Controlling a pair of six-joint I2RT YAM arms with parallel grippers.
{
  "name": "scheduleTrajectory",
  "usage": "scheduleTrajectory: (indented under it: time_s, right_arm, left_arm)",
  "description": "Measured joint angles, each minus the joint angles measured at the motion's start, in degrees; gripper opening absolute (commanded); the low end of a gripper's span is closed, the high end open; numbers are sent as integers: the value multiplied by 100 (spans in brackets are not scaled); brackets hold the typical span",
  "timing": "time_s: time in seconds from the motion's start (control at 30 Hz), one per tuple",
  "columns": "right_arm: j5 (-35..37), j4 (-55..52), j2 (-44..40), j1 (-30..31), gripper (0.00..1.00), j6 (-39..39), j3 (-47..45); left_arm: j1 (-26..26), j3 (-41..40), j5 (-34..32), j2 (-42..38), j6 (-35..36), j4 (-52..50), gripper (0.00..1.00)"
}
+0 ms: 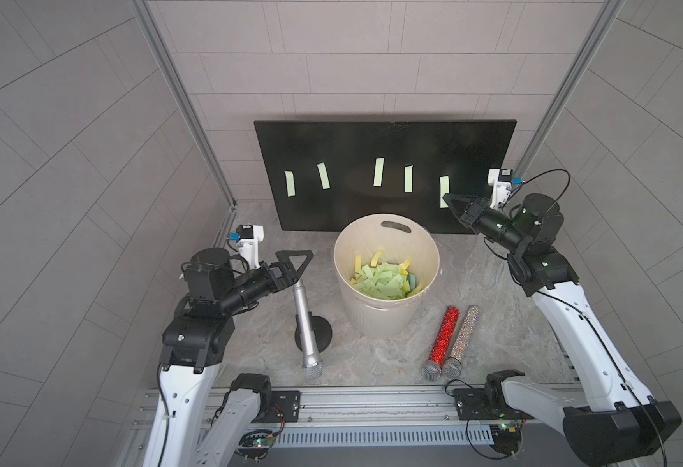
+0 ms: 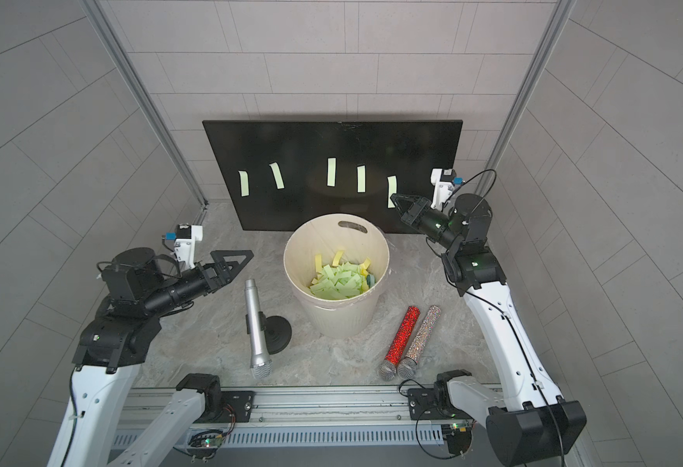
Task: Remove the sticky note from the monitor
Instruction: Tear off the sticky note from the monitor, then place the sticky note in the trash bin.
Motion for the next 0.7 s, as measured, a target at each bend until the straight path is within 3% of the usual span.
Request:
scheduleTrajectory:
  time_s: [0.7]
  right_arm:
    - [702,-1274,-282,2122,0,-1217,-20]
  left_arm:
    - [0,-50,7,-20,-9,39,100]
